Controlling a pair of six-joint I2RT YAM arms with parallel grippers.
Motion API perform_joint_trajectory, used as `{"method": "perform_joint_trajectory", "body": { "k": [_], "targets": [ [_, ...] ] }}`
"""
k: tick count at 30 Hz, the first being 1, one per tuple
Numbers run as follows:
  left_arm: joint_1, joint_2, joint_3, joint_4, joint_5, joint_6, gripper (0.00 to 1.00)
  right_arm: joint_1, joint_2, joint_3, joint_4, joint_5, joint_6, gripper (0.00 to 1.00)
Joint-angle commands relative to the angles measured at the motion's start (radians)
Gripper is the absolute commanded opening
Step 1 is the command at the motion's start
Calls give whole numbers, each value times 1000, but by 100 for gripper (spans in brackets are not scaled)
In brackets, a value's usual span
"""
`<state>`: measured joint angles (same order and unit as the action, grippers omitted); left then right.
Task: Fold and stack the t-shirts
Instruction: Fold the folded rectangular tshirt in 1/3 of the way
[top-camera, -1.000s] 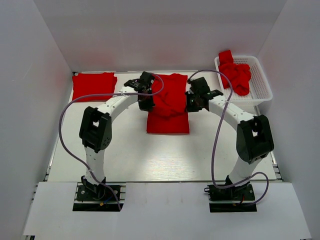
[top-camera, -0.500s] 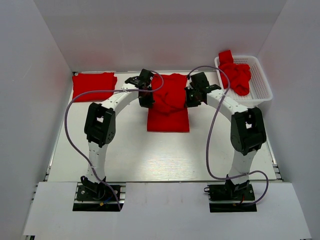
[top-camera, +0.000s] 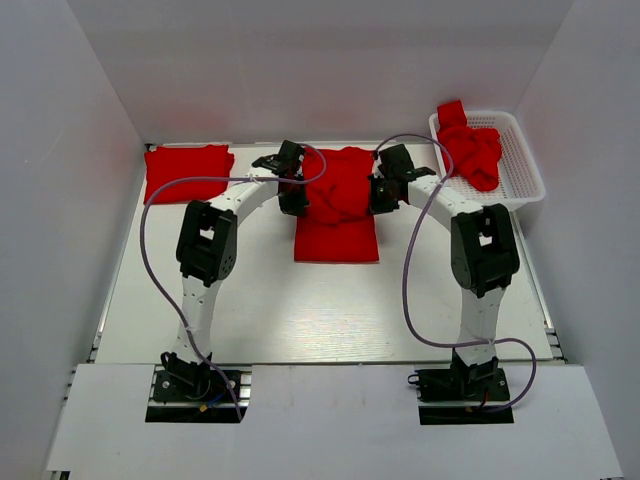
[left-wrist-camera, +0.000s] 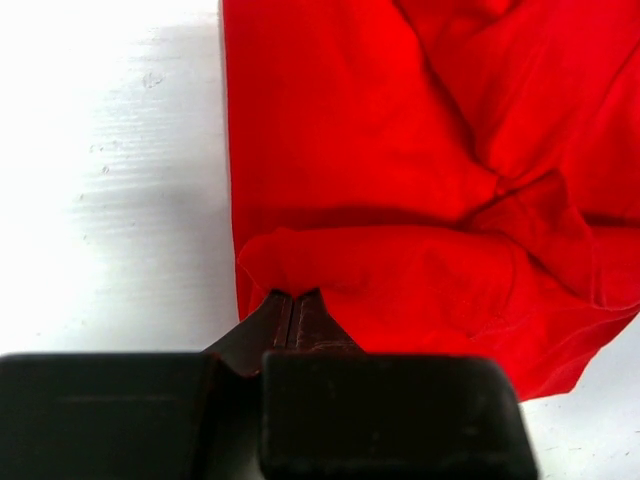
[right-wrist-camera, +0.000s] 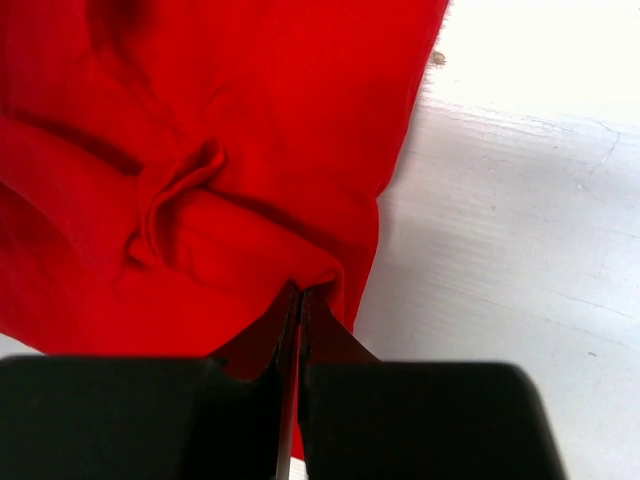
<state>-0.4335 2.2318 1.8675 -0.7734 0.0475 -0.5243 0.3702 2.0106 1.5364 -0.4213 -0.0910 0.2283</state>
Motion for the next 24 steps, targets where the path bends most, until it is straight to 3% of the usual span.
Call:
{"method": "perform_joint_trajectory", "body": {
  "k": [1, 4, 9, 11, 13, 14, 15, 16, 17, 20, 24],
  "targets": [
    [13, -15, 29, 54, 38, 12, 0, -10, 7, 48, 50, -26, 19, 0],
    [13, -15, 28, 80, 38, 12, 1, -14, 22, 71, 59, -38, 32, 0],
    [36, 12, 64, 141, 80, 12, 17, -25, 74, 136, 61, -50, 98, 20],
    [48, 22, 96, 154, 89, 1, 30, -34, 88, 178, 67, -59, 118, 27],
    [59, 58, 152, 166, 100, -9, 52, -47, 118, 214, 67, -103, 147, 39],
    [84, 71, 180, 166, 109, -9, 71, -50, 126, 282, 70, -116, 160, 46],
    [93, 98, 217, 157, 121, -9, 81, -63, 160, 310, 66, -128, 175, 89],
    [102, 107, 286, 123, 132, -22, 94, -66, 168, 358, 58, -159, 189, 90],
    [102, 107, 309, 123, 132, -22, 100, -73, 177, 378, 55, -164, 195, 90],
    [128, 68, 308, 135, 121, -22, 100, -86, 165, 415, 58, -185, 194, 90],
    [147, -32, 231, 145, 101, 30, 100, -93, 94, 345, 52, -173, 128, 90]
  ]
}}
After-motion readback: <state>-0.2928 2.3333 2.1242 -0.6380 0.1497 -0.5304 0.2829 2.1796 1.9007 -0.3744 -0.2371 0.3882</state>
